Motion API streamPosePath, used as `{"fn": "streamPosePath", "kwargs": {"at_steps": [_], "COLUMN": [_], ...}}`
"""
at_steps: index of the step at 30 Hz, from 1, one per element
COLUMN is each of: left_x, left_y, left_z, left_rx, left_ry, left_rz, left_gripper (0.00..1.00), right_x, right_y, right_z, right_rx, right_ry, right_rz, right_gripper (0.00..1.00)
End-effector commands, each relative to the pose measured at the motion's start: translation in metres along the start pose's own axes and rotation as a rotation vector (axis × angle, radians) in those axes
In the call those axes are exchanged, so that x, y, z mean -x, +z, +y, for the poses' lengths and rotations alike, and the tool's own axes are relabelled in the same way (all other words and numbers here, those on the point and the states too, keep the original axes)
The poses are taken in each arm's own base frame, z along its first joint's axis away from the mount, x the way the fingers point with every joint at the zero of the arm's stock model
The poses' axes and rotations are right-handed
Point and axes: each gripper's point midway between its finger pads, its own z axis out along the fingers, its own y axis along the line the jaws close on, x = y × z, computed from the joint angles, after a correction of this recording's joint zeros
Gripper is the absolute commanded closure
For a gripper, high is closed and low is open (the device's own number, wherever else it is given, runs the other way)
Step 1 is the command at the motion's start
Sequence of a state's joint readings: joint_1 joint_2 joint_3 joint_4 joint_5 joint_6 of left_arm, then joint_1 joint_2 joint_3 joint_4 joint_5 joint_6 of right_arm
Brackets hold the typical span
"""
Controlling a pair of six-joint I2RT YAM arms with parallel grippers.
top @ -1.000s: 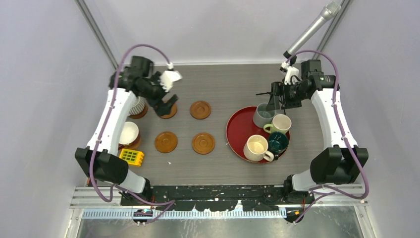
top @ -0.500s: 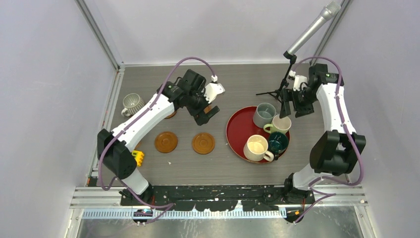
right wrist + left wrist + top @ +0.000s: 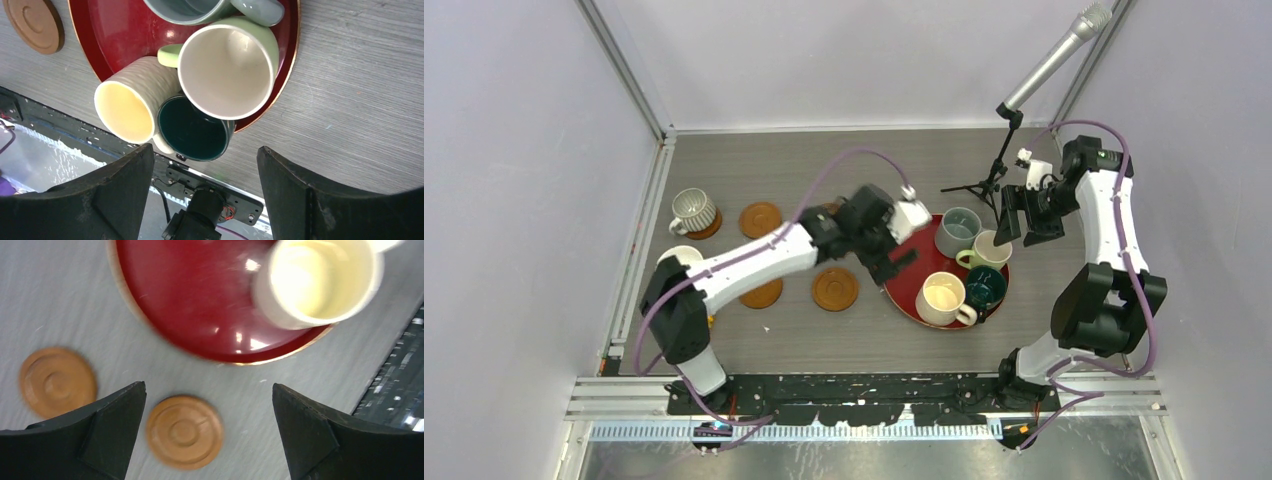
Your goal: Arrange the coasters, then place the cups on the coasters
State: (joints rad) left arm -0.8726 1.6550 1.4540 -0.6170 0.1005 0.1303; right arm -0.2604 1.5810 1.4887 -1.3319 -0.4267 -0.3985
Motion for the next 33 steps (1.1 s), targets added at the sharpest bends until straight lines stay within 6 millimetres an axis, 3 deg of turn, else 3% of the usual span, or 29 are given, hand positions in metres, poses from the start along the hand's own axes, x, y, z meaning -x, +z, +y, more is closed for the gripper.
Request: {"fn": "streamPosePath", "kwargs": {"at_steps": [1,4,9,14,19,24,30,33], "left_x": [0.036,0.041,0.031,0.024,0.024,0.027,0.025,0.023], "left_y": [0.029,0.046,0.069,0.084,0.093,0.098,0.089,0.082], "left_z": [-0.057,-0.09,-0.13,-0.136,-0.104,-0.044,0.022,0.029], "left_rx": [0.01,-0.02,-0.055,0.005,0.176,0.299,0.413,0.399], "left_ry": [0.07,0.095,0.128,0.101,0.051,-0.044,-0.076,-0.085], "left_rz": [-0.15,-0.163,-0.155,-0.143,-0.14,-0.135,-0.146,-0.146], "left_gripper": [0.0,0.0,0.0,0.0,0.0,0.0,0.0,0.0], "right_x": [-0.007,-0.012,-0.022,-0.025,-0.026,-0.025,-0.027,-0.027], "right_y": [-0.018,-0.021,-0.024,-0.023,-0.022,-0.023,-0.024,-0.024], "right_z": [0.016,0.018,0.02,0.021,0.022,0.021,0.023,0.023], "right_rx": [0.018,0.014,0.003,0.003,0.007,0.004,0.005,0.005], "right_ry": [-0.031,-0.036,-0.05,-0.051,-0.047,-0.045,-0.041,-0.044], "right_rz": [-0.043,-0.041,-0.031,-0.028,-0.024,-0.028,-0.03,-0.035], "right_gripper": [0.21,0.2,0.2,0.2,0.2,0.2,0.2,0.2]}}
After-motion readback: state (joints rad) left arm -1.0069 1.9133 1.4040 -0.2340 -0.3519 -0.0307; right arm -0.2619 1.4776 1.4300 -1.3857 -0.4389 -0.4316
